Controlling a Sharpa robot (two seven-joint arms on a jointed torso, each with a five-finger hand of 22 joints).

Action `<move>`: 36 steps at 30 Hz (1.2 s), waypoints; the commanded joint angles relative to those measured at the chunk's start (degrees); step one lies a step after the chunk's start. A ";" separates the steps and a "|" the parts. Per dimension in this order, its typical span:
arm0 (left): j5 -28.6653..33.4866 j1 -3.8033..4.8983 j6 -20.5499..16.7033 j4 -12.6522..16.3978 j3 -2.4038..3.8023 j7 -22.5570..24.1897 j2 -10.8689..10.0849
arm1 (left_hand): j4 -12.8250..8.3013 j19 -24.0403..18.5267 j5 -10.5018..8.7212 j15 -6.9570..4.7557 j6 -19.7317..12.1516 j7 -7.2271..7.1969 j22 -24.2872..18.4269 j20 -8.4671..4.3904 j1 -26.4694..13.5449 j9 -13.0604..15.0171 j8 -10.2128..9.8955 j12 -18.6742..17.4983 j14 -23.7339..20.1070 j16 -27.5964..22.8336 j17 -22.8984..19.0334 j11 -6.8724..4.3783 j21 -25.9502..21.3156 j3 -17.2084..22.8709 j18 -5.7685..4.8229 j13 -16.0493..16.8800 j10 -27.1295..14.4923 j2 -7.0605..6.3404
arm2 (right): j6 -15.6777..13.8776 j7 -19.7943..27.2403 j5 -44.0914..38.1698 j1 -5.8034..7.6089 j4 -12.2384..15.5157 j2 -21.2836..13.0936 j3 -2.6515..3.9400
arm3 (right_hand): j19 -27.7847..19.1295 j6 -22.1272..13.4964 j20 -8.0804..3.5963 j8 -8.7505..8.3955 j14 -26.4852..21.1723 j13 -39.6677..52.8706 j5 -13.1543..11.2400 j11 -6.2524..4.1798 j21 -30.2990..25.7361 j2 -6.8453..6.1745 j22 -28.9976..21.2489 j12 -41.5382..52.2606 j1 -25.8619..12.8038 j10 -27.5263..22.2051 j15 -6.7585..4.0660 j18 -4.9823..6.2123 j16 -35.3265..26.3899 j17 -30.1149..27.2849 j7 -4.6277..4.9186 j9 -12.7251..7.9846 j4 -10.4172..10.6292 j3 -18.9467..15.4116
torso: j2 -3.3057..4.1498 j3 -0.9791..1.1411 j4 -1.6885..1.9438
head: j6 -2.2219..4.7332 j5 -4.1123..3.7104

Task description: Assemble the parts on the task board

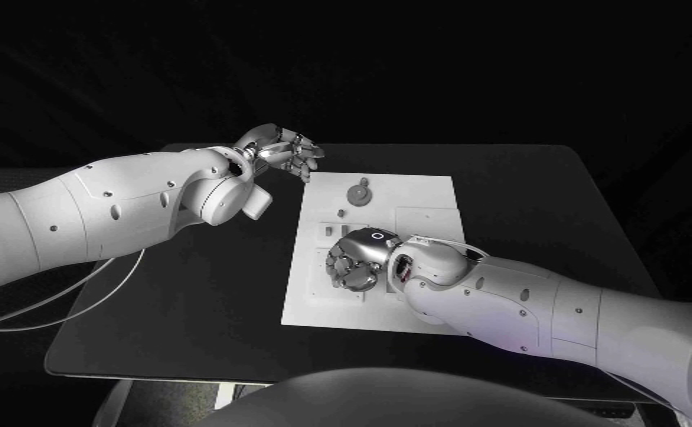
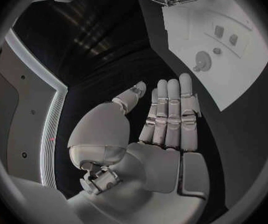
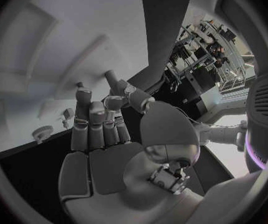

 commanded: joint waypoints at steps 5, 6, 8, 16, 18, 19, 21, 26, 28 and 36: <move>0.23 0.07 0.74 0.09 0.06 0.24 0.00 | -0.02 0.15 0.26 -0.02 0.40 0.04 -0.06 0.05 -0.01 -0.10 0.07 -0.29 -0.25 0.32 -0.07 0.09 -0.28 -0.40 0.69 0.08 -0.18 0.22 | -0.31 0.13 -0.64 -0.14 0.18 0.09 0.02 | 0.18 2.38 -0.22 0.74 -0.04 0.07 0.12 -0.19 0.29 0.45 1.04 -0.39 0.08 0.04 -0.39 0.87 0.16 0.08 0.88 1.41 -0.05 0.35 | 0.01 0.02 0.00 | 0.03 0.00; 0.23 0.07 0.74 0.09 0.06 0.23 0.00 | -0.02 0.15 0.26 -0.02 0.40 0.04 -0.06 0.05 -0.01 -0.10 0.07 -0.30 -0.25 0.32 -0.08 0.09 -0.28 -0.41 0.69 0.08 -0.18 0.22 | -0.27 0.13 -0.64 -0.14 0.14 0.10 0.02 | 0.18 2.38 -0.22 0.74 -0.04 0.07 0.12 -0.19 0.29 0.45 1.04 -0.39 0.08 0.04 -0.39 0.87 0.16 0.08 0.88 1.41 -0.05 0.35 | 0.01 0.01 0.00 | 0.04 0.01; 0.23 0.07 0.75 0.10 0.06 0.23 0.00 | -0.02 0.15 0.26 -0.02 0.39 0.04 -0.06 0.05 -0.01 -0.11 0.08 -0.30 -0.26 0.32 -0.08 0.09 -0.29 -0.41 0.69 0.08 -0.18 0.21 | -0.01 0.11 -0.63 -0.14 0.05 0.12 0.02 | 0.18 2.38 -0.22 0.73 -0.04 0.08 0.12 -0.20 0.29 0.44 1.04 -0.39 0.08 0.04 -0.39 0.87 0.16 0.09 0.88 1.42 -0.05 0.36 | 0.00 0.00 -0.01 | 0.05 0.01; 0.23 0.07 0.79 0.13 0.06 0.19 -0.02 | -0.01 0.14 0.26 -0.02 0.39 0.05 -0.06 0.05 0.00 -0.16 0.09 -0.32 -0.27 0.33 -0.10 0.09 -0.31 -0.42 0.69 0.08 -0.18 0.21 | 2.17 -0.59 -0.77 -0.13 -0.47 0.14 0.01 | 0.16 2.37 -0.22 0.72 -0.05 0.09 0.11 -0.20 0.30 0.42 1.04 -0.40 0.06 0.04 -0.39 0.87 0.16 0.09 0.88 1.42 -0.04 0.37 | 0.00 -0.01 -0.01 | 0.06 -0.05; 0.23 0.07 0.84 0.13 0.06 0.16 -0.04 | -0.01 0.15 0.26 -0.02 0.38 0.05 -0.06 0.05 0.00 -0.17 0.10 -0.32 -0.27 0.33 -0.10 0.10 -0.32 -0.43 0.69 0.08 -0.18 0.22 | 2.49 -0.71 -0.88 -0.13 -0.60 0.08 0.01 | 0.15 2.35 -0.22 0.70 -0.06 0.09 0.10 -0.19 0.30 0.39 1.04 -0.41 0.05 0.03 -0.39 0.87 0.15 0.09 0.88 1.42 -0.05 0.36 | 0.00 -0.01 -0.01 | 0.06 -0.05; 0.23 0.07 0.84 0.13 0.06 0.16 -0.06 | -0.01 0.15 0.26 -0.01 0.38 0.05 -0.06 0.05 0.00 -0.17 0.10 -0.32 -0.28 0.33 -0.11 0.10 -0.32 -0.43 0.69 0.08 -0.18 0.22 | 2.61 -0.74 -0.90 -0.13 -0.63 0.07 0.01 | 0.14 2.34 -0.22 0.70 -0.07 0.09 0.10 -0.19 0.30 0.38 1.04 -0.42 0.04 0.02 -0.39 0.87 0.15 0.09 0.89 1.42 -0.05 0.36 | 0.00 -0.01 -0.01 | 0.06 -0.05; 0.23 0.07 0.88 0.15 0.06 0.14 -0.08 | 0.00 0.15 0.26 -0.01 0.38 0.05 -0.06 0.05 0.00 -0.18 0.10 -0.33 -0.28 0.34 -0.11 0.10 -0.32 -0.43 0.69 0.08 -0.18 0.22 | 3.08 -0.83 -0.95 -0.13 -0.67 0.07 0.01 | 0.13 2.33 -0.22 0.69 -0.08 0.09 0.10 -0.18 0.30 0.35 1.04 -0.42 0.03 0.02 -0.39 0.87 0.14 0.09 0.89 1.41 -0.05 0.36 | 0.01 0.02 -0.02 | 0.03 -0.08; 0.23 0.07 0.98 0.15 0.06 0.10 -0.08 | 0.00 0.15 0.26 -0.01 0.38 0.05 -0.06 0.06 0.01 -0.21 0.11 -0.33 -0.29 0.34 -0.12 0.10 -0.34 -0.44 0.68 0.08 -0.19 0.21 | 3.56 -1.13 -0.97 -0.13 -0.77 0.13 0.01 | -0.04 2.21 -0.24 0.60 -0.21 0.13 0.18 -0.15 0.29 -0.30 1.03 -0.50 0.15 -0.09 -0.38 0.87 0.09 0.09 0.92 1.42 -0.17 0.33 | 0.00 0.03 -0.04 | -0.04 -0.13; 0.23 0.07 0.96 0.15 0.06 0.10 -0.07 | 0.00 0.15 0.26 -0.01 0.38 0.05 -0.06 0.06 0.01 -0.21 0.11 -0.34 -0.29 0.34 -0.12 0.10 -0.34 -0.44 0.68 0.08 -0.19 0.21 | 3.32 -1.05 -0.97 -0.13 -0.82 0.13 0.00 | -0.22 2.04 -0.33 0.52 -0.36 0.19 -0.03 -0.12 0.34 -1.60 1.05 -0.56 0.83 -0.24 -0.39 0.87 0.07 0.12 0.95 1.47 -0.28 0.18 | 0.02 0.03 -0.03 | -0.10 -0.14; 0.23 0.07 1.12 0.13 0.06 -0.02 -0.07 | 0.02 0.15 0.26 0.00 0.37 0.06 -0.06 0.07 -0.02 -0.25 0.12 -0.35 -0.30 0.34 -0.14 0.11 -0.36 -0.47 0.68 0.08 -0.20 0.19 | 1.58 -0.82 0.15 -0.13 -0.84 0.10 -0.01 | -0.57 -1.86 -0.22 -1.69 -0.88 0.61 0.63 1.05 0.55 -5.53 1.03 -0.49 1.28 -0.99 0.43 0.87 0.07 0.26 2.22 0.75 -0.28 -2.97 | 0.00 0.00 -0.01 | -0.09 -0.20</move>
